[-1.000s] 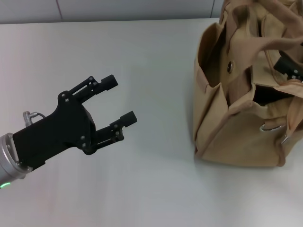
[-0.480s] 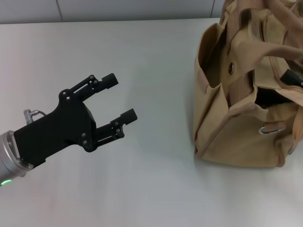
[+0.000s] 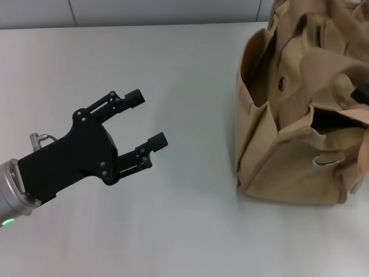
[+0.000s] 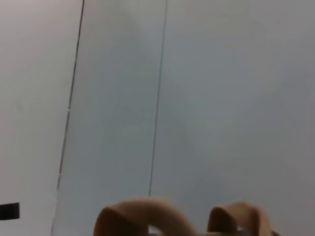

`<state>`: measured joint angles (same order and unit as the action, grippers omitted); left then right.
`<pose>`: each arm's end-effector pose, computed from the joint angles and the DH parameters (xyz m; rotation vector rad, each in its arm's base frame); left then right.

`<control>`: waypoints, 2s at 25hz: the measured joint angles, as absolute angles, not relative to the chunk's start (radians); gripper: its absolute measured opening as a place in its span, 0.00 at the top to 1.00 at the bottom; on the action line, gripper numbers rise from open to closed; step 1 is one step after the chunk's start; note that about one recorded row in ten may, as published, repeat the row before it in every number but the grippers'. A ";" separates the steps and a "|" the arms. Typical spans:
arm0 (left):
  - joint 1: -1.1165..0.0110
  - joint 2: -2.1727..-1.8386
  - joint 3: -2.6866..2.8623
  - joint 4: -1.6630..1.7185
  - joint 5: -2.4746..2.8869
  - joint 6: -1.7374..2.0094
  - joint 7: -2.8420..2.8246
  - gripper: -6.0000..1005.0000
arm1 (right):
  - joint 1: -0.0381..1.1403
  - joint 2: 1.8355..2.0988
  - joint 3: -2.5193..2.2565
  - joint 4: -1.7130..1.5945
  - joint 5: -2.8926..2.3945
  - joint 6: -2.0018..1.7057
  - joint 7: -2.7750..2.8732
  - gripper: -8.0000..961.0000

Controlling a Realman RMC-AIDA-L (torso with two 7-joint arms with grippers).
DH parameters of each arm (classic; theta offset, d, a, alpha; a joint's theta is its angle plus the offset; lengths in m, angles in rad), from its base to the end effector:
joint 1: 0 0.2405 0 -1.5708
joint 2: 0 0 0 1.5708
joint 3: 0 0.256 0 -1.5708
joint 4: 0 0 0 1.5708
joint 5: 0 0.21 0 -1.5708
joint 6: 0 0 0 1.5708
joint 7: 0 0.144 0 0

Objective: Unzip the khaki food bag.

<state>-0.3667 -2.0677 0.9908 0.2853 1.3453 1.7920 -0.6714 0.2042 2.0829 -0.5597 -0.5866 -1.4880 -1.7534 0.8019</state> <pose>-0.2609 0.2526 -0.0209 -2.4119 -0.1295 -1.2770 0.3168 0.2482 0.0603 -2.1022 0.1870 1.0016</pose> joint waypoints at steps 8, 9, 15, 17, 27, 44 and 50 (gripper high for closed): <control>-0.369 -2.068 0.991 0.285 1.345 1.791 -0.672 0.22 | 0.232 2.084 -0.557 -0.549 -1.493 -1.723 0.750 0.17; -0.370 -2.068 0.991 0.285 1.345 1.791 -0.672 0.22 | 0.235 2.083 -0.558 -0.545 -1.494 -1.715 0.748 0.17; -0.371 -2.068 0.991 0.285 1.345 1.791 -0.676 0.22 | 0.238 2.081 -0.559 -0.543 -1.511 -1.685 0.734 0.17; -0.371 -2.068 0.991 0.286 1.345 1.791 -0.681 0.22 | 0.238 2.081 -0.559 -0.547 -1.520 -1.681 0.733 0.17; -0.372 -2.068 0.991 0.288 1.345 1.792 -0.684 0.22 | 0.219 2.082 -0.554 -0.557 -1.537 -1.712 0.631 0.17; -0.382 -2.068 0.991 0.289 1.345 1.790 -0.684 0.22 | 0.223 2.082 -0.507 -0.521 -1.529 -1.650 0.504 0.17; -0.382 -2.068 0.991 0.289 1.345 1.790 -0.684 0.22 | 0.233 2.079 -0.390 -0.455 -1.491 -1.701 0.566 0.17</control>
<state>-0.3820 -2.0678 0.9909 0.2887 1.3453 1.7900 -0.6842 0.2334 2.0790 -0.3901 -0.4552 -1.4913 -1.7006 0.5660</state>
